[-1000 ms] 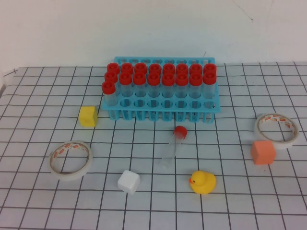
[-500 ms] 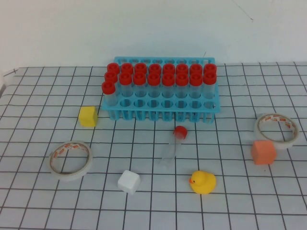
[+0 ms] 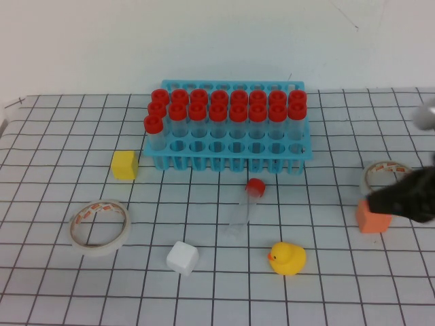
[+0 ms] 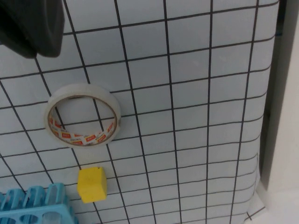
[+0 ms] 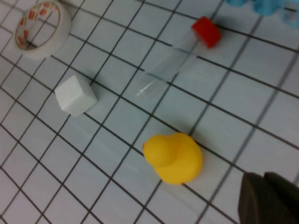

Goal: Place the test tubes

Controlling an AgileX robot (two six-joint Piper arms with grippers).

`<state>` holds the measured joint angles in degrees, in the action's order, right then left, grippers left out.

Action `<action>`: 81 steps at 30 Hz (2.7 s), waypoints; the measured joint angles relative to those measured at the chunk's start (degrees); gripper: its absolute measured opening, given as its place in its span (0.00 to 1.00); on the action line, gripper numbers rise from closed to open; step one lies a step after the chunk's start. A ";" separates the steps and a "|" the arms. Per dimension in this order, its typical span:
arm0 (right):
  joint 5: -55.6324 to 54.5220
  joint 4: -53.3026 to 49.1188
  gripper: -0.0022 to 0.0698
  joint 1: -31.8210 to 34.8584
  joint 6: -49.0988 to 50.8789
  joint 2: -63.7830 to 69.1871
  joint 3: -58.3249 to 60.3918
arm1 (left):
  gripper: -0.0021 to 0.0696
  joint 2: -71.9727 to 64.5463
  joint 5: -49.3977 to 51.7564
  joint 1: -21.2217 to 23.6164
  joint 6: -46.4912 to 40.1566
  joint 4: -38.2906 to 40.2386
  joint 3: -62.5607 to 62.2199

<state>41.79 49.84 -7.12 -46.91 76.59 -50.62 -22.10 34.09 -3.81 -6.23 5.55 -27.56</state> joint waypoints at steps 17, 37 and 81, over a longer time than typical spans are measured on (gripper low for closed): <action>9.94 -39.11 0.29 -30.61 38.40 32.47 -41.30 | 0.03 -0.14 -4.69 0.00 -0.51 0.00 4.54; 9.02 -47.41 0.74 -31.34 55.09 43.20 -47.93 | 0.03 -0.28 -5.16 0.00 -0.51 1.33 4.75; 11.19 -53.89 0.36 -36.09 52.36 36.12 -52.39 | 0.03 -0.28 -6.13 0.00 -0.77 1.60 5.10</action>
<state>52.98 -4.05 -43.21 5.45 112.70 -103.01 -22.38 27.96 -3.81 -7.00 7.15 -22.46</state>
